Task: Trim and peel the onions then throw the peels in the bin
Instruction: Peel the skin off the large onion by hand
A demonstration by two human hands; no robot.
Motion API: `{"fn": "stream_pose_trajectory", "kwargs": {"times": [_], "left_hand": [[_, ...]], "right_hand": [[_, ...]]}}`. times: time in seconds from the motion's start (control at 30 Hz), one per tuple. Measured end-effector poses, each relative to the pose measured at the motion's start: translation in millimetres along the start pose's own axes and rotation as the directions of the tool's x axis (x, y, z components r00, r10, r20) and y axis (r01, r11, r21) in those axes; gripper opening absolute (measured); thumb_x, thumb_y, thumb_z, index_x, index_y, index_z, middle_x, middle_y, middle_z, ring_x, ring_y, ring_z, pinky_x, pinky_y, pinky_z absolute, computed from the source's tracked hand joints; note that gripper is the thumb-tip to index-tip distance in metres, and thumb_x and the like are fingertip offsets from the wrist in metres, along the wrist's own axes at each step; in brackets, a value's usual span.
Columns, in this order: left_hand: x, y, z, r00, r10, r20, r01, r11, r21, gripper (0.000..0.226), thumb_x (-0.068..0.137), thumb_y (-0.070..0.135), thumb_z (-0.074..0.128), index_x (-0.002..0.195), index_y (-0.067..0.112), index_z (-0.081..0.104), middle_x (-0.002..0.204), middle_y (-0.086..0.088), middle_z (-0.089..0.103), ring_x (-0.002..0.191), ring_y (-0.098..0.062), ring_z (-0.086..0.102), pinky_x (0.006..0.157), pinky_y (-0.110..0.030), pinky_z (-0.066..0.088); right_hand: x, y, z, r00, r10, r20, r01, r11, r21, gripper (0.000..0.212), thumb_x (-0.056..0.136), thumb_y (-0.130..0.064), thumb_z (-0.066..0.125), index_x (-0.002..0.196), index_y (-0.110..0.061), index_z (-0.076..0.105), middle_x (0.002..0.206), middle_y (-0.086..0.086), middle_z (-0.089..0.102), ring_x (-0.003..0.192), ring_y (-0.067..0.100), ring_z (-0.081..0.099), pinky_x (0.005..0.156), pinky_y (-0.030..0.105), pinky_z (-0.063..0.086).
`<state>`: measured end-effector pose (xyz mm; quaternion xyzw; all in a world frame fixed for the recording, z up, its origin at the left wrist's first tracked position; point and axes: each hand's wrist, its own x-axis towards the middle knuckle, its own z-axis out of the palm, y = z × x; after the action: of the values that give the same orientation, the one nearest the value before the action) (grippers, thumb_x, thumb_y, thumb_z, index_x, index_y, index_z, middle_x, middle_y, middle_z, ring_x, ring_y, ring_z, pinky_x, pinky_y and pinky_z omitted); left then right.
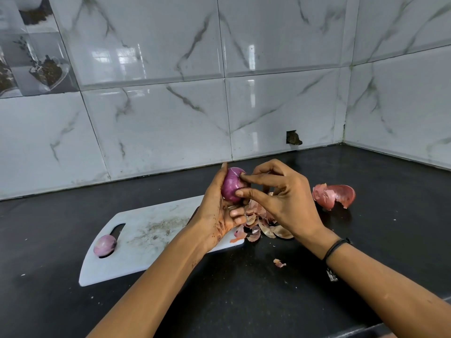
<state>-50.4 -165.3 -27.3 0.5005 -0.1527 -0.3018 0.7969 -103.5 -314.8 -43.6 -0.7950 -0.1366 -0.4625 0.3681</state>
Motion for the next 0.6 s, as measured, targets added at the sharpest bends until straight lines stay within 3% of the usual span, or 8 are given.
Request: {"fn": "stream_pose_trajectory", "kwargs": {"times": [0.13, 0.3, 0.5, 0.6], "left_hand": [[1.2, -0.8, -0.9, 1.0, 0.005, -0.006, -0.005, 1.0, 0.02, 0.054, 0.094, 0.062, 0.054, 0.089, 0.009, 0.064, 0.06, 0.001, 0.046, 0.041, -0.009, 0.035, 0.039, -0.021, 0.034], [1.4, -0.2, -0.9, 0.999, 0.036, -0.014, -0.035, 0.998, 0.051, 0.049, 0.093, 0.059, 0.056, 0.088, 0.011, 0.064, 0.06, 0.001, 0.043, 0.042, -0.009, 0.035, 0.04, -0.022, 0.035], [1.0, -0.5, -1.7, 0.997, 0.077, -0.01, -0.076, 0.992, 0.096, 0.053, 0.096, 0.059, 0.053, 0.109, 0.009, 0.065, 0.061, 0.001, 0.043, 0.046, -0.009, 0.034, 0.043, -0.021, 0.037], [1.1, -1.4, -1.9, 0.997, 0.082, -0.015, -0.08, 0.992, 0.101, 0.055, 0.096, 0.059, 0.053, 0.111, 0.008, 0.067, 0.06, 0.001, 0.044, 0.047, -0.009, 0.034, 0.043, -0.021, 0.038]], "right_hand": [[0.3, 1.4, 1.3, 1.0, -0.002, 0.019, 0.0, 0.998, 0.057, 0.021, 0.076, -0.028, 0.088, 0.093, -0.017, 0.082, 0.094, -0.005, 0.067, 0.084, 0.016, 0.065, 0.069, 0.037, 0.055], [0.8, -0.4, 1.2, 0.999, 0.014, 0.048, -0.02, 0.992, 0.122, 0.025, 0.076, -0.025, 0.089, 0.096, -0.015, 0.079, 0.098, -0.007, 0.068, 0.072, 0.017, 0.063, 0.064, 0.017, 0.047], [1.1, -1.2, 2.1, 0.995, 0.066, 0.075, -0.079, 0.981, 0.178, 0.029, 0.075, -0.029, 0.088, 0.099, -0.018, 0.076, 0.101, -0.008, 0.068, 0.07, 0.018, 0.062, 0.069, 0.03, 0.055], [1.1, -0.5, 2.4, 0.993, 0.087, 0.081, -0.1, 0.981, 0.167, 0.03, 0.075, -0.031, 0.088, 0.1, -0.019, 0.075, 0.102, -0.009, 0.067, 0.069, 0.019, 0.062, 0.069, 0.025, 0.053]]}}
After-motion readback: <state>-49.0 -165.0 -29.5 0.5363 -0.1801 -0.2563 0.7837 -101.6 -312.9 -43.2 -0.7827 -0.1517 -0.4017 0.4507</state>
